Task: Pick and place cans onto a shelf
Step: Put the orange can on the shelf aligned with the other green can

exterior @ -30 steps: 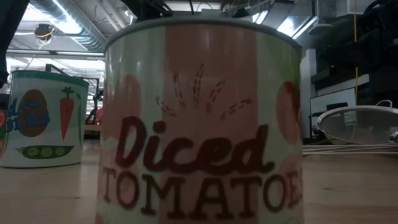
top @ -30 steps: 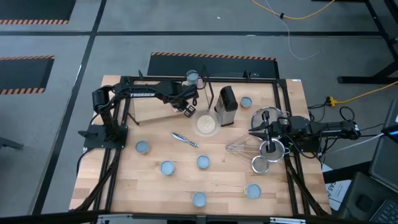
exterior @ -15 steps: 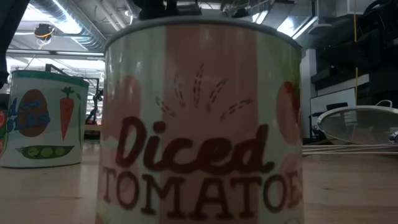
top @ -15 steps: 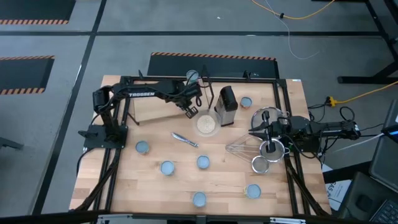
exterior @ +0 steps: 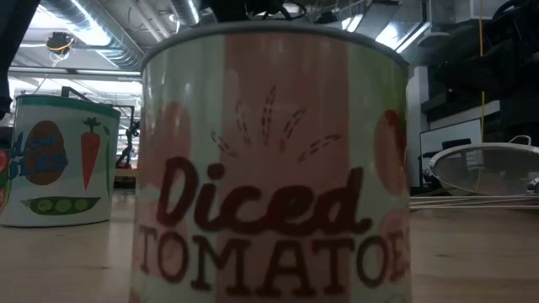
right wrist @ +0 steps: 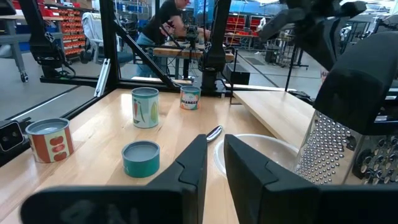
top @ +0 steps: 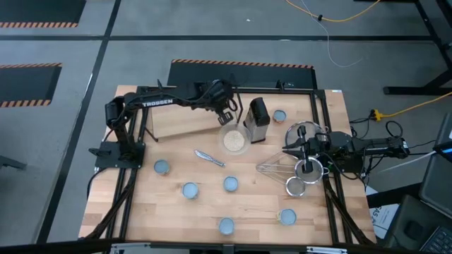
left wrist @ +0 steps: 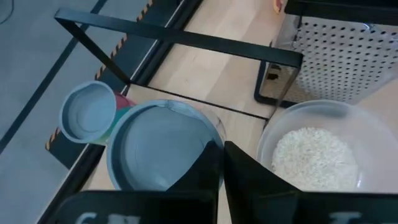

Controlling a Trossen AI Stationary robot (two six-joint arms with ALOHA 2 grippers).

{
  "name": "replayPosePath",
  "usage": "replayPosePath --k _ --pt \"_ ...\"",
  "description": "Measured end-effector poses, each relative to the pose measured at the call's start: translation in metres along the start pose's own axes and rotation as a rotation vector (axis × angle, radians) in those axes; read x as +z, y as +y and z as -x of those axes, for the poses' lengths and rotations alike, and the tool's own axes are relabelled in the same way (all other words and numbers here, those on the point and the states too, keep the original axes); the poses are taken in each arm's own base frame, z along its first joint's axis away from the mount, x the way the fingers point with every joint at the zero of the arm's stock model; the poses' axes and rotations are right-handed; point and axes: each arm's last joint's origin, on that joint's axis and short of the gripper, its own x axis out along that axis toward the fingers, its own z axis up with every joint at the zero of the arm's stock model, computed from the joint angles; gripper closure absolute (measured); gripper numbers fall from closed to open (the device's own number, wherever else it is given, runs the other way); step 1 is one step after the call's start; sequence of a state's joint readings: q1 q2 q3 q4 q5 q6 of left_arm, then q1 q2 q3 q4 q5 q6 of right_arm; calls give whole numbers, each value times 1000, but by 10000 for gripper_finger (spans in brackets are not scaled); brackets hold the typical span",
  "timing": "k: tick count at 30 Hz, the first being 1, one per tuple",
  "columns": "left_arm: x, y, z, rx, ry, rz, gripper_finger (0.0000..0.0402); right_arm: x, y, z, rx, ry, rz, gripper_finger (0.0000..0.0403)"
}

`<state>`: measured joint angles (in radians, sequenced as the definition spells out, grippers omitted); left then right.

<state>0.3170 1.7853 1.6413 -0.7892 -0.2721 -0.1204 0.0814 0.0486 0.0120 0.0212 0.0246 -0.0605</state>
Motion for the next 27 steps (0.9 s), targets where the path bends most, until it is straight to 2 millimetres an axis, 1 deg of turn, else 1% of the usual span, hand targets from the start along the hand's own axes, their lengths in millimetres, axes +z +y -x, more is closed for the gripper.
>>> replayPosePath --k 4,7,8,11,17,22,27 --pt "-2 3 -7 8 23 2 399 0 0 0 0 0 0 342" --pt "-2 -1 -16 8 27 -1 399 0 0 0 0 0 0 342" --pt "-5 -2 -19 7 53 -8 399 0 0 0 0 0 0 342" --pt "-6 -8 -32 0 67 -17 399 0 0 0 0 0 0 342" --pt "-17 -18 -61 2 164 -49 399 -1 0 -1 0 8 -2 342" --pt "-24 -25 -81 -22 207 -63 399 -1 0 -1 1 10 -2 342" --pt "-25 -27 -85 -27 214 -65 397 -1 0 -1 1 10 -2 342"
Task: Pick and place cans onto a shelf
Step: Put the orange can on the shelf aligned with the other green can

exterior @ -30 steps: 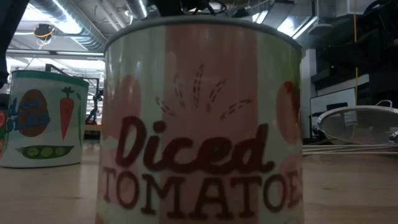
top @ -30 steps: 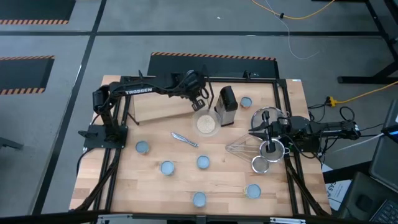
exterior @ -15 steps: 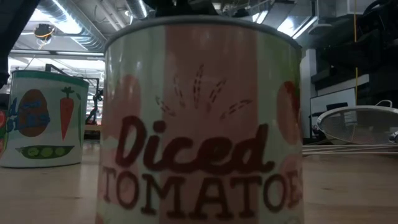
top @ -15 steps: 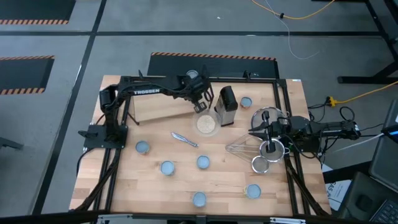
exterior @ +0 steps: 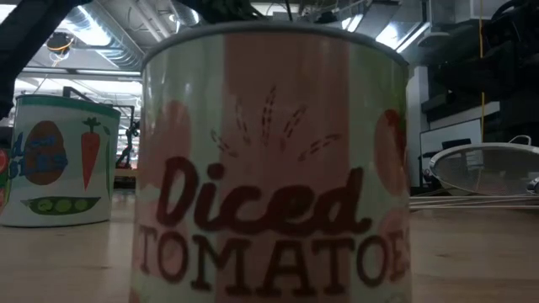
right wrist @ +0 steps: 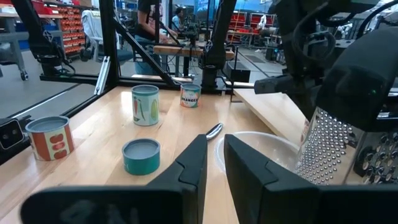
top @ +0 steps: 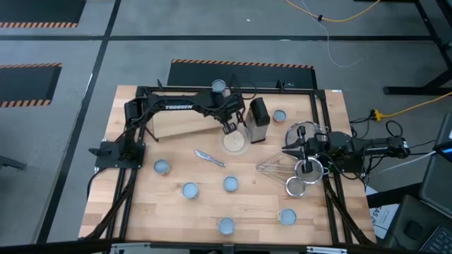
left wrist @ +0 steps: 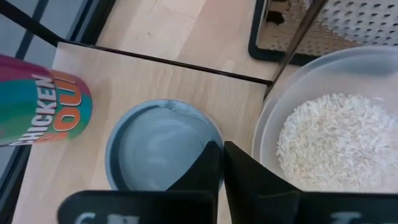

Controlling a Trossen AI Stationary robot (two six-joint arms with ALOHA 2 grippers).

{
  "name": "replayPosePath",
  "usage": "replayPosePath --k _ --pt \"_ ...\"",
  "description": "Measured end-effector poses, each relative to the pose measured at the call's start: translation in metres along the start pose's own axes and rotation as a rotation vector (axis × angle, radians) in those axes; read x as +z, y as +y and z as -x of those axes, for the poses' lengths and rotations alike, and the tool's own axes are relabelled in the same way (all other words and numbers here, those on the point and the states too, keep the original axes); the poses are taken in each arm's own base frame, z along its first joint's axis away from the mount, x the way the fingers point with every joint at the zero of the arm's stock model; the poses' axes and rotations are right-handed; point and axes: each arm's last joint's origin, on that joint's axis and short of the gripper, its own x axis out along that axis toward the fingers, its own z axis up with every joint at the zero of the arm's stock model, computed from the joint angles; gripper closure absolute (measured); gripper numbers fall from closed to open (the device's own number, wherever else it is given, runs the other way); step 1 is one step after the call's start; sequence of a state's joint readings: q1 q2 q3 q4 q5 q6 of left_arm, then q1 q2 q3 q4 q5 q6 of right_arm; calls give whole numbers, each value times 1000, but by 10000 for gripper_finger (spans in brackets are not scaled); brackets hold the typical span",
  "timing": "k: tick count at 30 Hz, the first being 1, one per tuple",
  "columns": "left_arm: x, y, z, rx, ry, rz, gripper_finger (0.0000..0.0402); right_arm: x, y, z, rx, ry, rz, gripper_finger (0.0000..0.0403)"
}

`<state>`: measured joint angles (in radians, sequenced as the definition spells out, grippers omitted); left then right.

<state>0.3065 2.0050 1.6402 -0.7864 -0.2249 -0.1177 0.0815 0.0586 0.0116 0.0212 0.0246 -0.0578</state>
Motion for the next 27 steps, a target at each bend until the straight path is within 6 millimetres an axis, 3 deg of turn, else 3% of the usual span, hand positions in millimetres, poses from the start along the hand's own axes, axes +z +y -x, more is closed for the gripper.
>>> replayPosePath --k 21,27 --pt "-1 1 0 23 4 1 323 0 0 0 0 0 0 342" --pt "-1 1 0 25 4 2 320 0 0 0 0 0 0 342"
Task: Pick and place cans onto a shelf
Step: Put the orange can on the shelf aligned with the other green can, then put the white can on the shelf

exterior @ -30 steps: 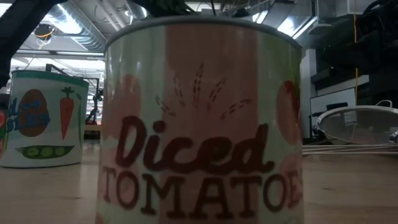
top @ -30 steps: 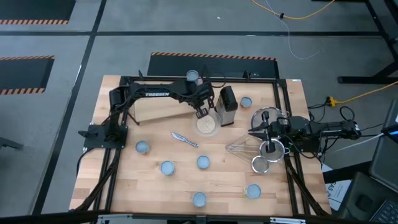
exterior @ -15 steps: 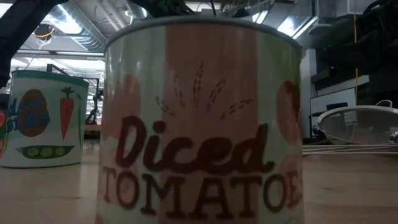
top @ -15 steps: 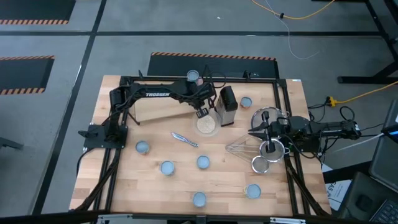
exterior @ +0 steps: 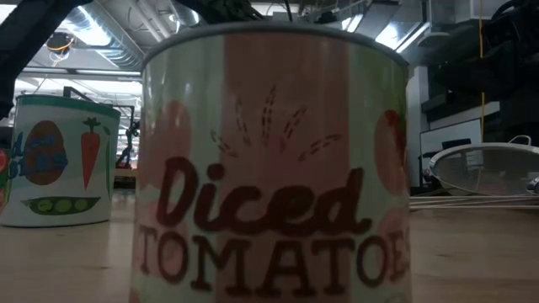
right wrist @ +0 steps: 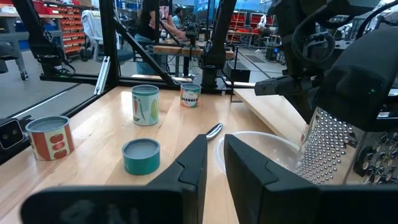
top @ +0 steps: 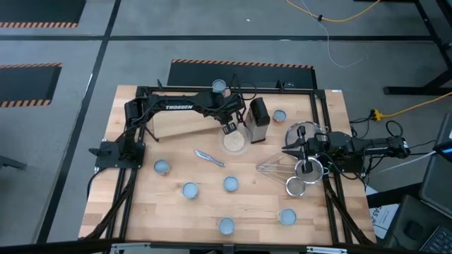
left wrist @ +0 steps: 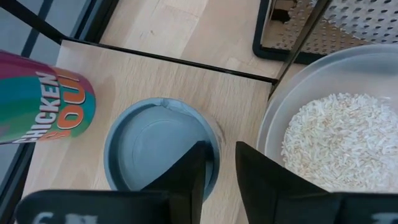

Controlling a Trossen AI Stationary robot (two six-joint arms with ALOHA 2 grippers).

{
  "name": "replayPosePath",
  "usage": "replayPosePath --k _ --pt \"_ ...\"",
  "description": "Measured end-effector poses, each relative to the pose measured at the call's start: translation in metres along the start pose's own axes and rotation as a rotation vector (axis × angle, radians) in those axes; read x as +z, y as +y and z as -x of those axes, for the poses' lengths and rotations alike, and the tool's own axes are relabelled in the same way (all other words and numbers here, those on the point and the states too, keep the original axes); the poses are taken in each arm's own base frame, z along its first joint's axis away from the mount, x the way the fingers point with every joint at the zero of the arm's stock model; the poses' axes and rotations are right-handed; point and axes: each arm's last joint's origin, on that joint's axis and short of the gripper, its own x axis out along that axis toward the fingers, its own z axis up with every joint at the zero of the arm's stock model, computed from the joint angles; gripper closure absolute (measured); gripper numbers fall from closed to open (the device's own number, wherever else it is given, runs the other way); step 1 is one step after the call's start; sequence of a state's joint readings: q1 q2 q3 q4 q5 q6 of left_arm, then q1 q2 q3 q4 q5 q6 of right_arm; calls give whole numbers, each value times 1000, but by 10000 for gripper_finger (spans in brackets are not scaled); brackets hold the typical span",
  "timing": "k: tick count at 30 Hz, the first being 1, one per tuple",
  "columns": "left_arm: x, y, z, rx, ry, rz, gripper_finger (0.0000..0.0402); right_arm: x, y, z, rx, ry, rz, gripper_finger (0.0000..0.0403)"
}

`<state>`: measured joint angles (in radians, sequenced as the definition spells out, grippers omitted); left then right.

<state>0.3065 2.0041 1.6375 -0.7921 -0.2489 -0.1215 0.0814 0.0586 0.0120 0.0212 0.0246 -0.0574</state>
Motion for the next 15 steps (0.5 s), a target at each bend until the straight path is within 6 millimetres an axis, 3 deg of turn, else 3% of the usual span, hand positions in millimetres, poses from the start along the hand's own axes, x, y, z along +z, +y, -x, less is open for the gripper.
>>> replayPosePath --k 15 --pt "5 4 22 -12 -76 16 323 0 0 0 0 0 -1 342"
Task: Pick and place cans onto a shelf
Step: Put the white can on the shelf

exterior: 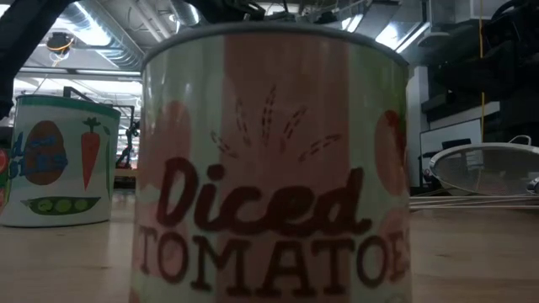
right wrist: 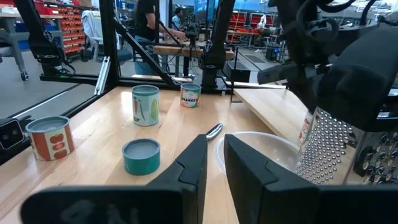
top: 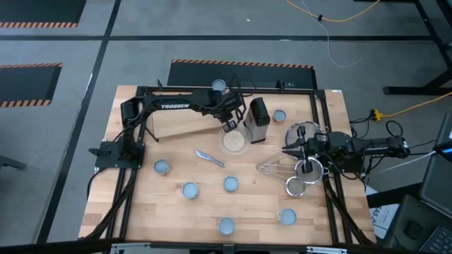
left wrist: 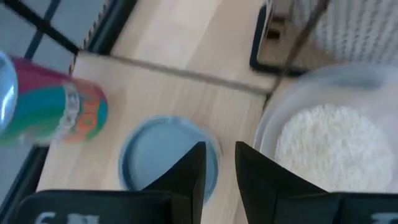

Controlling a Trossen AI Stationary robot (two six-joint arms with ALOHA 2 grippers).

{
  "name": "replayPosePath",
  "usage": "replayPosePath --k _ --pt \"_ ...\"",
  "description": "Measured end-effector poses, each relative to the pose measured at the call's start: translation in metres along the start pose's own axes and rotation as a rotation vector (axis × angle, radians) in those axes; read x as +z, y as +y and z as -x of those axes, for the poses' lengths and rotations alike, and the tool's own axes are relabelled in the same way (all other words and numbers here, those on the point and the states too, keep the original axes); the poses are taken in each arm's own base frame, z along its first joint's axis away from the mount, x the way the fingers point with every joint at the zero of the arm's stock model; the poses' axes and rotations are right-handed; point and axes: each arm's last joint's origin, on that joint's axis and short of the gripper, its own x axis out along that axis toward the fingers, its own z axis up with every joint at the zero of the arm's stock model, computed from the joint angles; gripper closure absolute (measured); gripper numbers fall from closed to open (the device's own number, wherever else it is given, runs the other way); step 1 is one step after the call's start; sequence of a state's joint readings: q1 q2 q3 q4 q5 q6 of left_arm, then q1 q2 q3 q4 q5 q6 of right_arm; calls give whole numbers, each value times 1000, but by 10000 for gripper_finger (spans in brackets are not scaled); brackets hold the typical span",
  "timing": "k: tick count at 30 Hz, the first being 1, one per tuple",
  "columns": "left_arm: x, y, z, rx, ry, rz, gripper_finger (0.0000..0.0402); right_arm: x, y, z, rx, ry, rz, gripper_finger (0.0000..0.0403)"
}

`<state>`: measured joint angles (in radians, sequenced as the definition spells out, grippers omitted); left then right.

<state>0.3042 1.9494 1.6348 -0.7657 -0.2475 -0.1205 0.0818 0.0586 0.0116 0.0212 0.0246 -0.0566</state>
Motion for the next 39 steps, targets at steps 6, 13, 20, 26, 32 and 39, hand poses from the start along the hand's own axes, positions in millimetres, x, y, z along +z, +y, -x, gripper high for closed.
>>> replayPosePath --k 6,13,20,26,32,39 --pt "0 -7 31 -26 -46 -17 323 0 0 0 0 0 0 342" --pt "-16 -36 95 -178 -64 9 323 -1 0 -1 0 10 0 342" --pt "-47 -82 151 -319 -43 31 323 -1 0 -1 1 16 1 342" --pt "-88 -127 180 -374 71 -32 324 -1 0 -1 1 16 1 342" --pt "-130 -167 201 -395 150 -128 324 -1 0 -1 1 16 1 342" --pt "-164 -201 218 -409 116 -226 324 -1 0 -1 1 16 1 342"
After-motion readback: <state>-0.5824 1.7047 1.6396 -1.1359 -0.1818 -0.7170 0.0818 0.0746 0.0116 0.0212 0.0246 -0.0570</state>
